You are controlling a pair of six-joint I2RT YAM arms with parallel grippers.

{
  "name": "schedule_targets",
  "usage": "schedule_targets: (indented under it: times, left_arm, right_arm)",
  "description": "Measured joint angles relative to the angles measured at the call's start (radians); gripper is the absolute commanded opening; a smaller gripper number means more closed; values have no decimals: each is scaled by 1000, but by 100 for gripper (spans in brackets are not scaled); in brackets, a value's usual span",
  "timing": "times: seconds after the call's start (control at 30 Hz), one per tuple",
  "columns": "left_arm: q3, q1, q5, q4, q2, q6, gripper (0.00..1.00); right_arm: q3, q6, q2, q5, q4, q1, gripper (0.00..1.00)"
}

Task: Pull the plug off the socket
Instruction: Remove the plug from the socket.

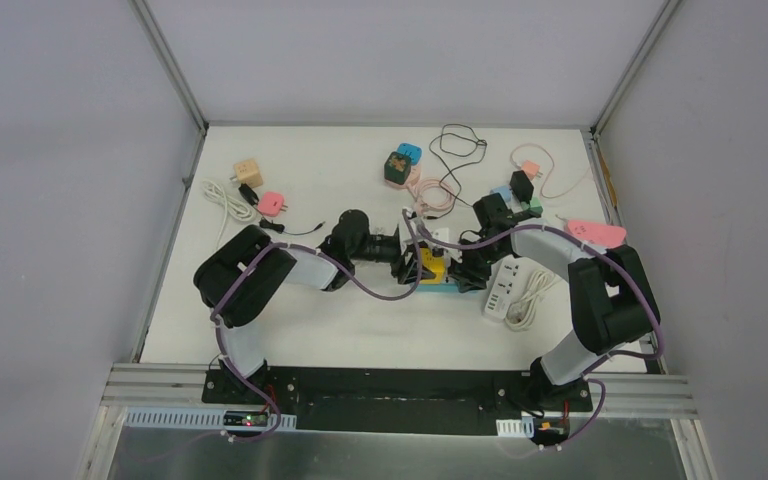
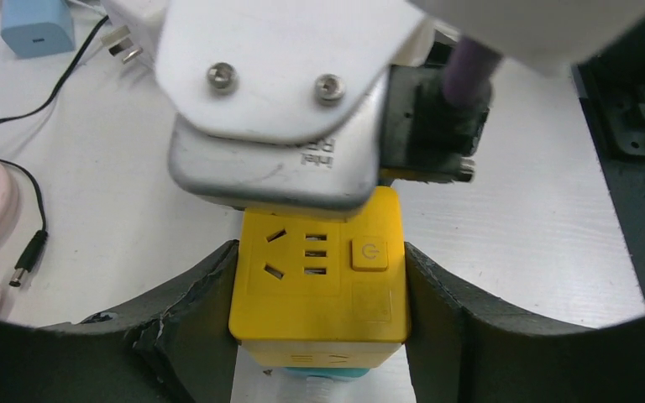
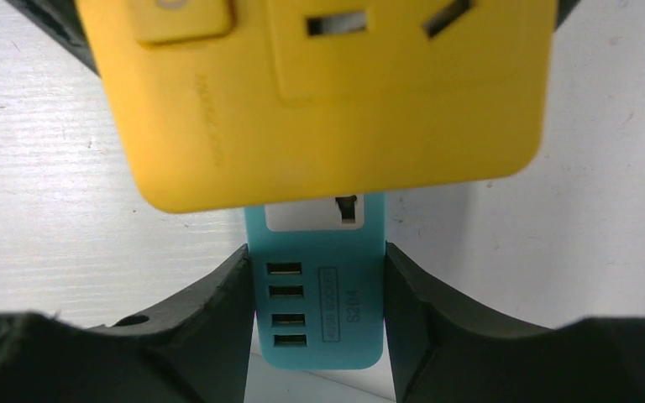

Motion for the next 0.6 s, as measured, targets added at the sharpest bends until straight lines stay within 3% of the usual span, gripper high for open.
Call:
schedule_targets:
  times: [0.23, 0.5, 0.6]
  left_arm:
    - [47, 12, 24, -57, 0, -79, 0]
    - [-27, -21, -26, -16, -31, 45, 0]
    - [-28, -22, -42, -8, -31, 21, 0]
  right_arm:
    - [2, 5, 0, -4, -3, -3, 0]
    - [2, -5, 3, -1, -5, 2, 0]
    - [3, -6, 3, -1, -6, 2, 0]
